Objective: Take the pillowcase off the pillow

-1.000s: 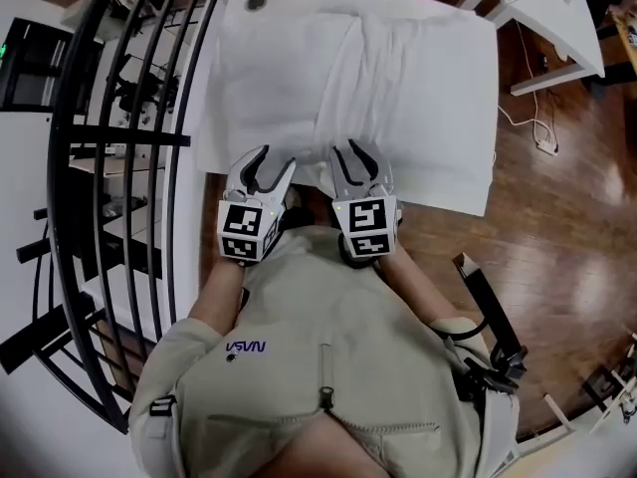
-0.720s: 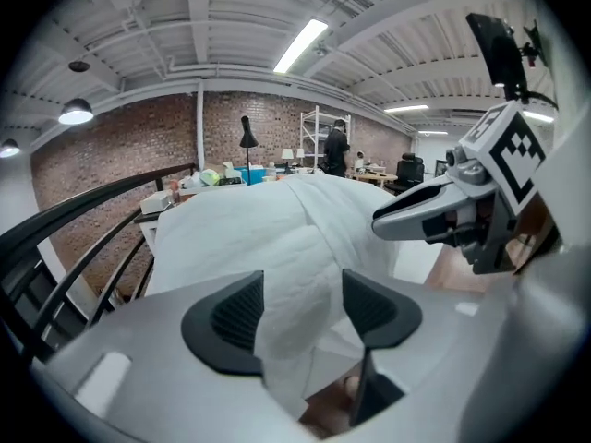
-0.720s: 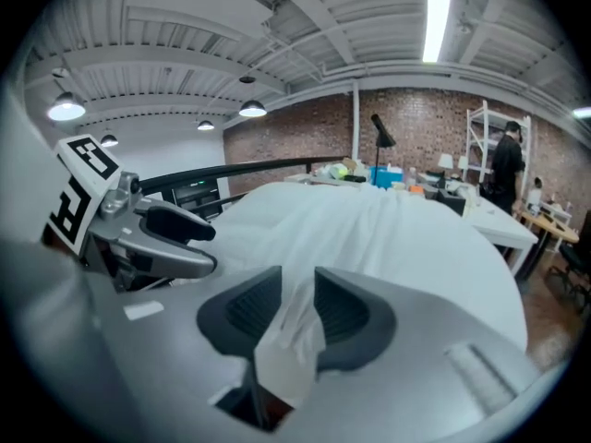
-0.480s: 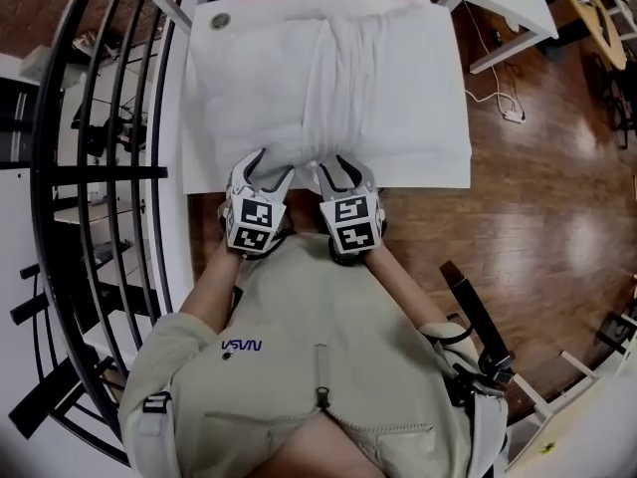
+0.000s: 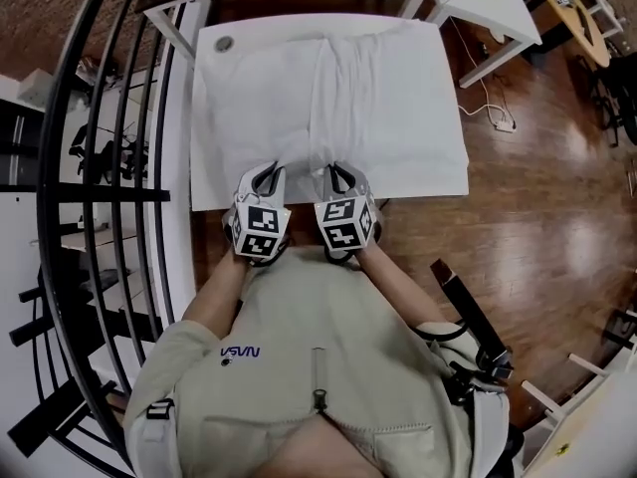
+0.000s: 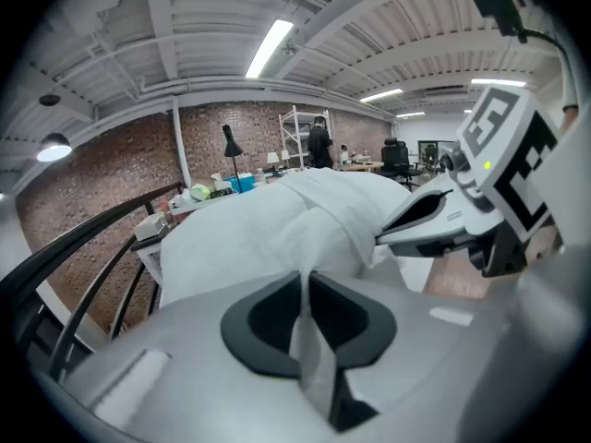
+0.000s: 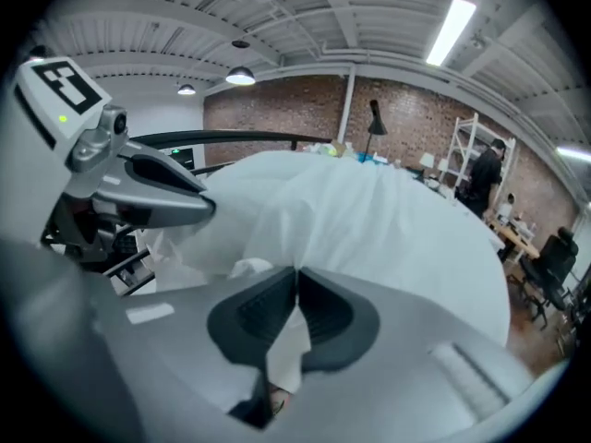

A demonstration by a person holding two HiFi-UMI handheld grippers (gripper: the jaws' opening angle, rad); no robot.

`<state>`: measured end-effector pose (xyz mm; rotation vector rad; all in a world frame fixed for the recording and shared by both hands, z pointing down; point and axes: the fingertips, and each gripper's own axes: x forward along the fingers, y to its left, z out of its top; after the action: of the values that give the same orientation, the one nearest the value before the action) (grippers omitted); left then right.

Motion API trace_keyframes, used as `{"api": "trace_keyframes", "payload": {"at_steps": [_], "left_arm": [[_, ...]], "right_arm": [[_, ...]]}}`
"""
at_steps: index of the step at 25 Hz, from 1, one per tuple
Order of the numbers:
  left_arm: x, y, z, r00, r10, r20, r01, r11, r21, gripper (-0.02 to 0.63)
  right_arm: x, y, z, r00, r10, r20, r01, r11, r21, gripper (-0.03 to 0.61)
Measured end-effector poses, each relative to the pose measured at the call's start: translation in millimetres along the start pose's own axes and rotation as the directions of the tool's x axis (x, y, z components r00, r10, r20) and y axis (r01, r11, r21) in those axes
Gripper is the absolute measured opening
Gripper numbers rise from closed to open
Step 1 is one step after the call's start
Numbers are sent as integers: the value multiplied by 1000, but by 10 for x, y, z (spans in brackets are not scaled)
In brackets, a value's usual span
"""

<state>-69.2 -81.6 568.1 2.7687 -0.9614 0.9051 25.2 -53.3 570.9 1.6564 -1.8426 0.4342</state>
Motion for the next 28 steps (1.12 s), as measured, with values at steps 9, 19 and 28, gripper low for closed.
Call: {"api": "trace_keyframes", "payload": {"at_steps": [9,19,28], "left_arm": [[-326,739,615,979,120,164,-100,987,-123,26],[-205,647,-360,995,97,-5,-93,942,-323,28],[-63,544,-368,994,103,-27,-106,946,-305,61]], "right_arm": [[-424,-860,111,968,-236,82,224,966,132,11],[-141,-853,-706,975,-187,-123,209,957,203,9],[-125,-842,-739,981,-148,-129,176,956,236,12]]}}
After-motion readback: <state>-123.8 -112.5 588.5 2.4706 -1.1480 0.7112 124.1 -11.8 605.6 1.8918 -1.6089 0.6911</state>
